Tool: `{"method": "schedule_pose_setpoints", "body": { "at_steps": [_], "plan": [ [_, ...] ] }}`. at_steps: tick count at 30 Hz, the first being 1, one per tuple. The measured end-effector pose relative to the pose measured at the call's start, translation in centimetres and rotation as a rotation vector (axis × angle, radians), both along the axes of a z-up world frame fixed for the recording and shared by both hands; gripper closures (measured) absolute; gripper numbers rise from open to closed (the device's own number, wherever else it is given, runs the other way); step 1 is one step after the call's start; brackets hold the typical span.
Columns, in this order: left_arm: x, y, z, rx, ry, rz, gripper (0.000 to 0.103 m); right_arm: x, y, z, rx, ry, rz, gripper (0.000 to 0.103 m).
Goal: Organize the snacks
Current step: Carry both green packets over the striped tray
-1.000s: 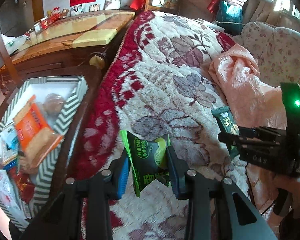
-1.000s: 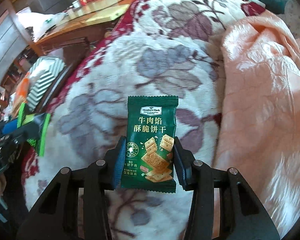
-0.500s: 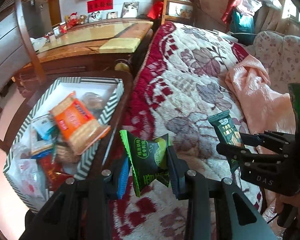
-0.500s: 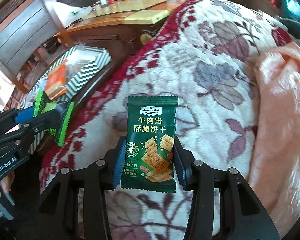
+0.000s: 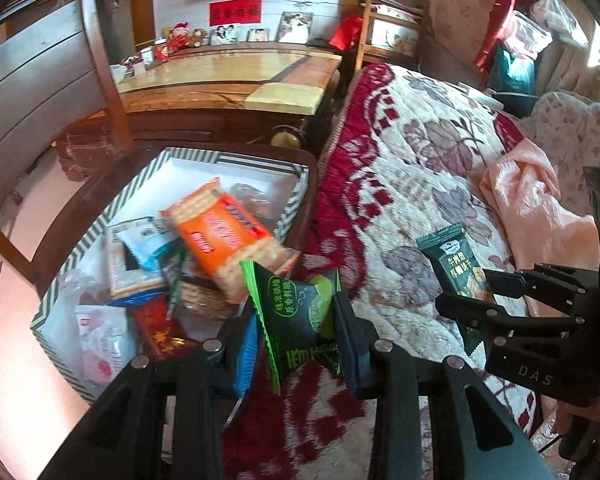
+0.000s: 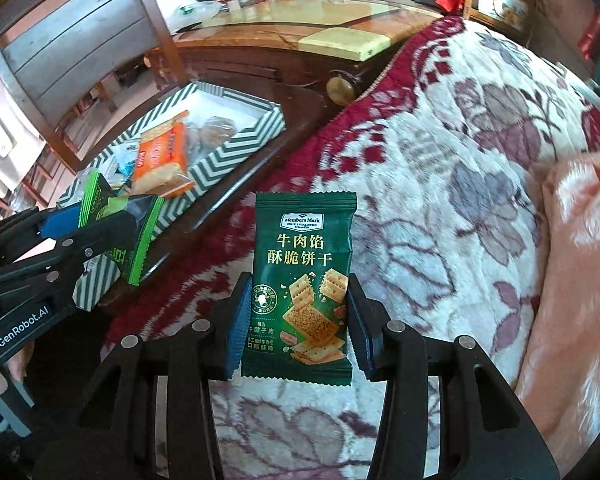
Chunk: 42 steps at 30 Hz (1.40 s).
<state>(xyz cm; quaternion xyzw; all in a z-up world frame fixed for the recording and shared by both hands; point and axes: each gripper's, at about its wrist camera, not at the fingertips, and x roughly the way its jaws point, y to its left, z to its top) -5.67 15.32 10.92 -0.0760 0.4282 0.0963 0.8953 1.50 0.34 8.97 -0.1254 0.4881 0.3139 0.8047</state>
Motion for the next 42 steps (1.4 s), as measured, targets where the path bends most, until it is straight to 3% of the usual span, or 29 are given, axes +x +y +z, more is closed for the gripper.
{"method": "schedule_pose_setpoints", "body": {
  "at_steps": [18, 30, 42],
  "plan": [
    [-2.0, 7.0, 0.1, -0.02, -0.012, 0.148, 0.066, -1.1, 9.0, 0.9, -0.043, -0.015, 0.163, 0.06],
    [-2.3, 11.2, -1.9, -0.067, 0.023, 0.261, 0.066, -0.7, 15.9, -0.1, -0.061, 0.001, 0.267, 0.06],
    [-2.2, 13.0, -3.6, -0.09, 0.06, 0.316, 0.065, 0.0, 21.1, -0.4, -0.071, -0.025, 0.323, 0.06]
  ]
}}
